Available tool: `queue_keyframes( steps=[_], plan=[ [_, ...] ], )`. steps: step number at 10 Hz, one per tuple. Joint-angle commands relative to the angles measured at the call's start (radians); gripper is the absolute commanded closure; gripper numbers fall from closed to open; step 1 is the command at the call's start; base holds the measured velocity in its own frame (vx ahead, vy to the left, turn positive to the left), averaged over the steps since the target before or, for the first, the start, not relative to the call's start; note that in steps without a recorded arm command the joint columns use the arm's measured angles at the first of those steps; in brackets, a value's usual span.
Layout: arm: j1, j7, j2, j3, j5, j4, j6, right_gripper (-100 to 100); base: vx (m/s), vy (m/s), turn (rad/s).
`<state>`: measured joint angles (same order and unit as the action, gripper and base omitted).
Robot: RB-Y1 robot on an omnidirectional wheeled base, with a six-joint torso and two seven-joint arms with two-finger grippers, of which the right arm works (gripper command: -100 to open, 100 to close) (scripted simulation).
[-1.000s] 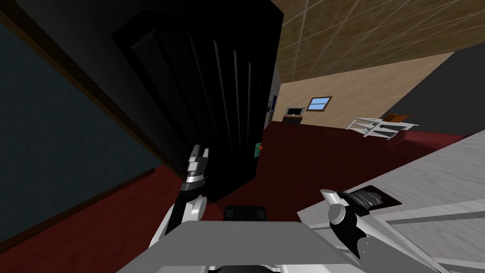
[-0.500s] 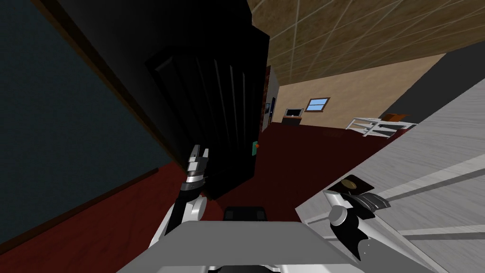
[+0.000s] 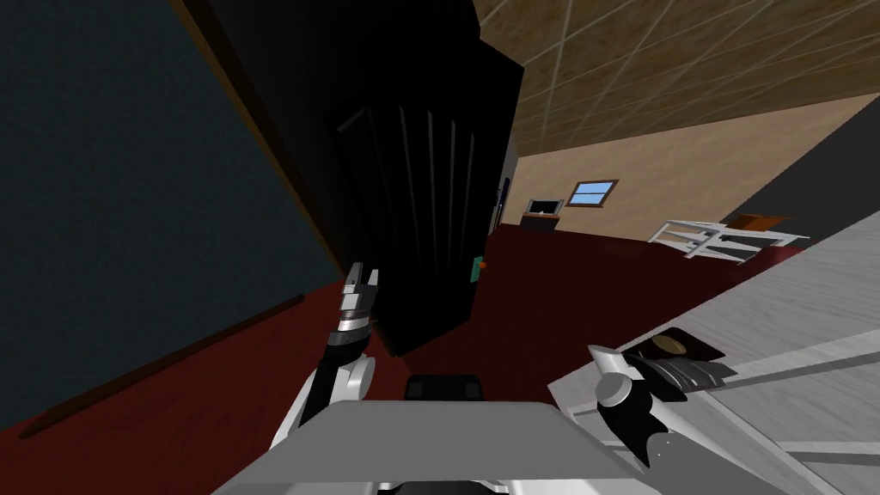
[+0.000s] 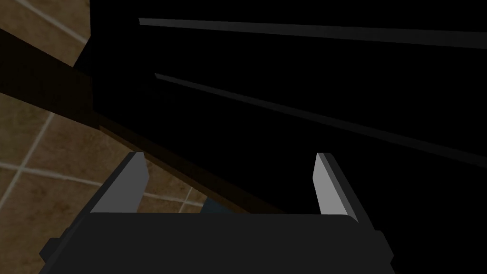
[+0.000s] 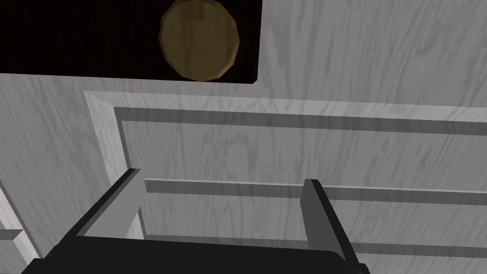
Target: Push the door open
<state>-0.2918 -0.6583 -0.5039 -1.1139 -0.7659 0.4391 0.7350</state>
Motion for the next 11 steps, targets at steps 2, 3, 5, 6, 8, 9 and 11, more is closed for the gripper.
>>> queue_keyframes(
  steps=[2, 3, 5, 6, 8, 9, 11],
  plan=[
    [-0.005, -0.029, -0.002, -0.035, -0.020, -0.013, 0.032, -100, 0.083, 0.141, 0.210],
    [-0.005, -0.029, -0.002, -0.035, -0.020, -0.042, 0.032, -100, 0.058, 0.107, 0.007],
    [-0.005, -0.029, -0.002, -0.035, -0.020, -0.013, 0.032, -100, 0.014, 0.022, -0.018],
    [-0.005, -0.029, -0.002, -0.035, -0.020, -0.013, 0.032, -100, -0.008, -0.015, 0.007],
    [-0.008, -0.053, -0.002, -0.060, -0.035, -0.017, 0.052, -100, 0.088, 0.107, 0.124],
    [-0.003, -0.056, 0.006, -0.058, -0.035, 0.001, 0.040, -100, 0.052, 0.066, 0.004],
    [-0.004, -0.060, 0.005, -0.063, -0.037, -0.002, 0.045, -100, -0.047, -0.110, 0.055]
  ],
)
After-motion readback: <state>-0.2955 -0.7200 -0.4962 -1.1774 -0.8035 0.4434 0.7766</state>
